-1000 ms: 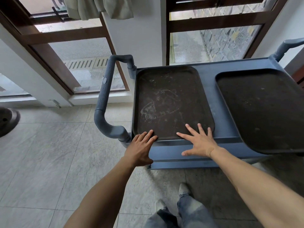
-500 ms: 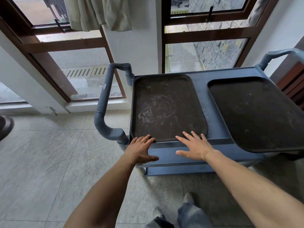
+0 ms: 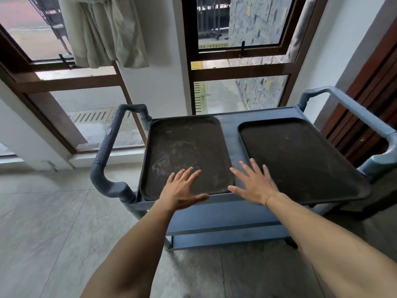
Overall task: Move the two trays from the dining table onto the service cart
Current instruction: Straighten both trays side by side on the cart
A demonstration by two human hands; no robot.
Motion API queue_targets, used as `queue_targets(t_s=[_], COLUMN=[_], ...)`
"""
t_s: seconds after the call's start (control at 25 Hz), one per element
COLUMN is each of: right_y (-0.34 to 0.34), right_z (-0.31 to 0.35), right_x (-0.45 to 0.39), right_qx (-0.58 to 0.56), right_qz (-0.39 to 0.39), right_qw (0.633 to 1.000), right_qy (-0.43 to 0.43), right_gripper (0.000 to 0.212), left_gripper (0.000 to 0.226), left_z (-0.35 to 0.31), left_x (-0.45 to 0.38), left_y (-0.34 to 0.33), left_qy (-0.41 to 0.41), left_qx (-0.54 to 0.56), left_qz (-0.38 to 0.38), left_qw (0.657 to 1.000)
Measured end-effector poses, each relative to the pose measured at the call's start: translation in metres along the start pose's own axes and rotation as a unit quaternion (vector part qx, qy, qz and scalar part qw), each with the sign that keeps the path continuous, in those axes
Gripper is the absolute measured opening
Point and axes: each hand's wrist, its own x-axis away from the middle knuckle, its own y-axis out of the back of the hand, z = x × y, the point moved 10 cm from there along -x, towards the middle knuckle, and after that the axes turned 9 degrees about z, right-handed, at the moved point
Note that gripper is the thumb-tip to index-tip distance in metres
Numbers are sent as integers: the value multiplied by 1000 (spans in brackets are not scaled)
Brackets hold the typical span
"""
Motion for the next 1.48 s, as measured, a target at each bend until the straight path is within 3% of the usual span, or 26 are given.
queue_targets(t_s=[0.44, 0.72, 1.12, 1.48], right_y=[11, -8, -61, -72], right_z=[-205, -289, -276, -290], right_x=[49, 74, 56, 42], right_qx=[9, -20, -11, -1], right_qz=[-27, -17, 93, 123], right_qw=[999, 999, 994, 990], right_qy=[-29, -29, 51, 65], right_gripper=[76, 80, 97, 83], left_gripper=[100, 96, 100, 93], left_z=[-189, -261, -289, -306], left_x=[-62, -82, -96, -129], left_y=[4, -8, -62, -71], left_qy=[-22, -27, -35, -102], left_qx=[14, 17, -19, -113], left_qz=[-23, 5, 117, 158], left_qw=[999, 999, 992, 976])
